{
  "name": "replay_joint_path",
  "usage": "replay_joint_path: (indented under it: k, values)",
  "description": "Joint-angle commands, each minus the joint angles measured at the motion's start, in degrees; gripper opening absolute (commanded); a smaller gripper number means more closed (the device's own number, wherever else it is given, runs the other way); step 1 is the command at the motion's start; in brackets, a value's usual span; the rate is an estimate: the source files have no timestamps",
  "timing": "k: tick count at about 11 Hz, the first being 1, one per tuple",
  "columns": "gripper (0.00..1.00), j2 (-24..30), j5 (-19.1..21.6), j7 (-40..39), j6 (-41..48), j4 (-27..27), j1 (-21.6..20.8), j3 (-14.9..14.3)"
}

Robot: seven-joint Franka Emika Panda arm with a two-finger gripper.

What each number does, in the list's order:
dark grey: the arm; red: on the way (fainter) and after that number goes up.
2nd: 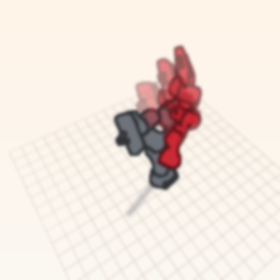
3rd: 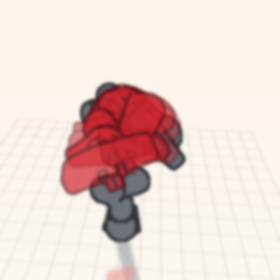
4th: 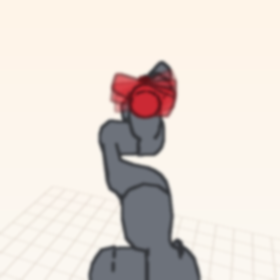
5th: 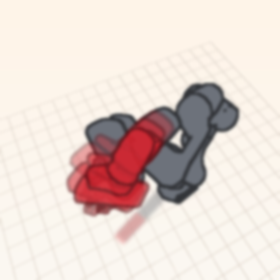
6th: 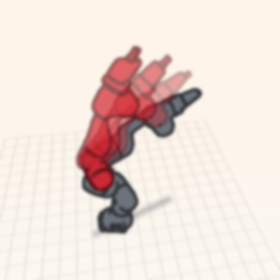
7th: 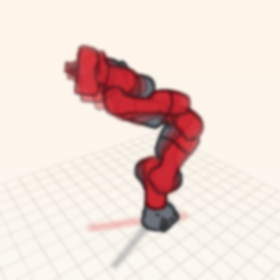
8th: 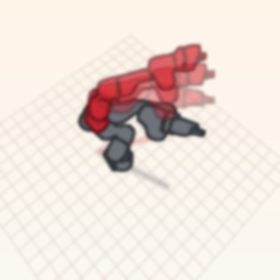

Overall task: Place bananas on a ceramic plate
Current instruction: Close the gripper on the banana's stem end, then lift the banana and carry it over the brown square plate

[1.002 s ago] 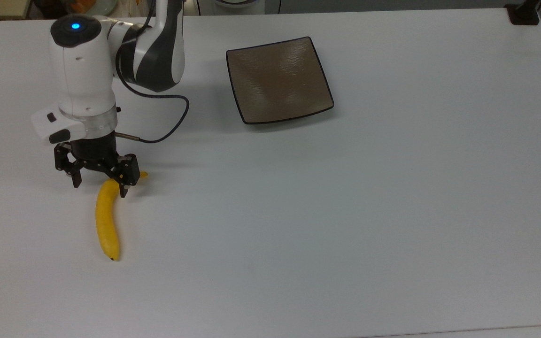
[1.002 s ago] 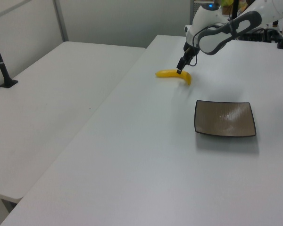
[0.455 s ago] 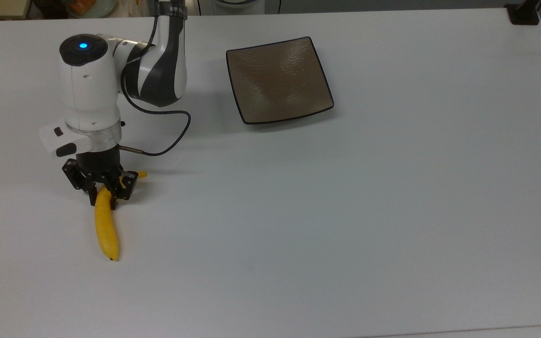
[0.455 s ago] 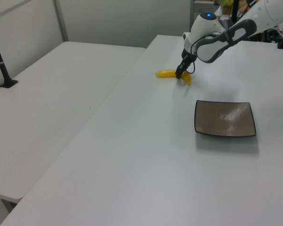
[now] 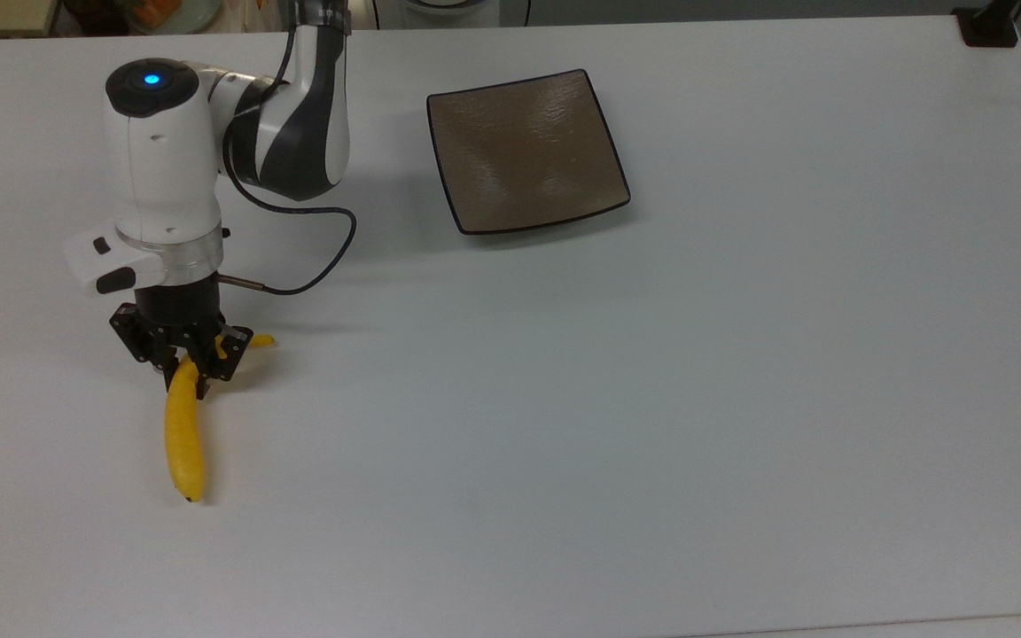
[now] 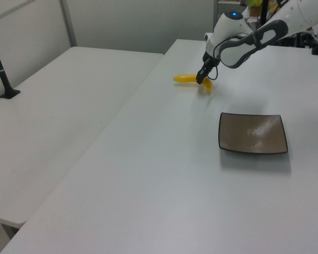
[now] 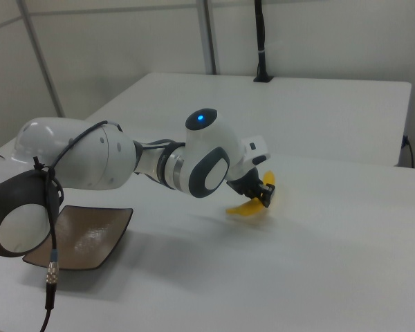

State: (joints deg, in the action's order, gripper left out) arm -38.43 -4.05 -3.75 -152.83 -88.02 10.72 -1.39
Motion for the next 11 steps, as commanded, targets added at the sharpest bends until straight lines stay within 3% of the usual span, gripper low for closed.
replay_joint_path:
  k: [1,2,8,11]
  values:
    - [0.11,1.68,-0.6,1.11,0.16,1.71,0.09,0.69]
    - [0.11,3.34,-0.61,1.11,0.6,1.28,0.0,1.56]
    - [0.14,15.47,-0.69,0.49,29.65,-0.56,-3.16,2.36]
    - [0.14,23.1,0.0,-0.56,33.65,-8.45,-6.22,2.45]
